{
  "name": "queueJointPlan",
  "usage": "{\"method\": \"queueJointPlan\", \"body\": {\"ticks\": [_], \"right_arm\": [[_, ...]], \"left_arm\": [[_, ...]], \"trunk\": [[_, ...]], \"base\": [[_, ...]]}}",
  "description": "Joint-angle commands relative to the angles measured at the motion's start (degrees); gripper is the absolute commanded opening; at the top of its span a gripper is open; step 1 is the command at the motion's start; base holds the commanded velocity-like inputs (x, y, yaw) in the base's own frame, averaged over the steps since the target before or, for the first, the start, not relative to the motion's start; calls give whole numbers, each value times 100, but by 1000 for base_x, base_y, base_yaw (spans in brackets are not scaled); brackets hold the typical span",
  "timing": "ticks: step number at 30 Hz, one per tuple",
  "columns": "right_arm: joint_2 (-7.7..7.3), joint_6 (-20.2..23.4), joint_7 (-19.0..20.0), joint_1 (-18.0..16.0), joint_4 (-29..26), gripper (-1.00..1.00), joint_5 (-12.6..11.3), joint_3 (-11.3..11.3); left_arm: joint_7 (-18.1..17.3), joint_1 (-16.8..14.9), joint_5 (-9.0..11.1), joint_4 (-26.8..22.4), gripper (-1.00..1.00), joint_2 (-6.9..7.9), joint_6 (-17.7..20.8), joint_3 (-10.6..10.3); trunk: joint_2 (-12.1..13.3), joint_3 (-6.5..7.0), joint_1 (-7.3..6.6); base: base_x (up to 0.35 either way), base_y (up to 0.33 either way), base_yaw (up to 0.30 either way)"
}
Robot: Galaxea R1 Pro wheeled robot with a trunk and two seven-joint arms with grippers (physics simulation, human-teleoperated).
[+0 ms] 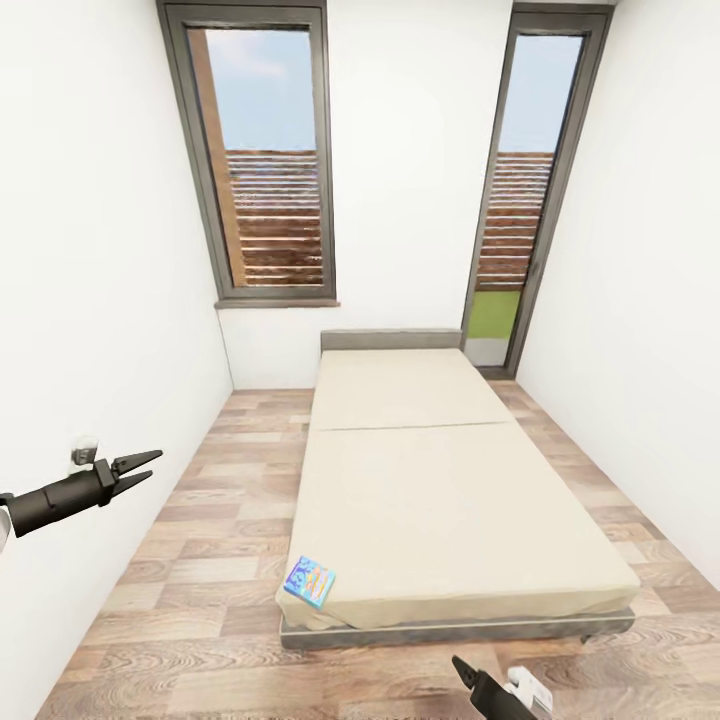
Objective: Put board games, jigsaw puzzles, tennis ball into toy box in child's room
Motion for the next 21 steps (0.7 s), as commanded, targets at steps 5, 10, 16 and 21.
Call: {"method": "queueJointPlan", "body": {"ticks": [5,10,16,21], "right_arm": [[2,39,30,-4,-3,100,-56,-20],[13,28,-4,-4,4,100,-64,-26],[143,248,-36,-204,25,100,-96,-41],[381,612,-65,-697,19,100,-76,-51]], "left_arm": [[-9,-6,14,0,100,5,36,5],[-5,-6,10,-1,100,6,36,5],[18,-6,6,0,100,7,37,-1],[10,-6,6,0,100,11,39,-1]], "trunk": [[-13,-51,3],[-13,-59,3],[-13,-60,3],[-13,-61,3]], "base": [[0,0,0],[0,0,0],[0,0,0],[0,0,0]]}}
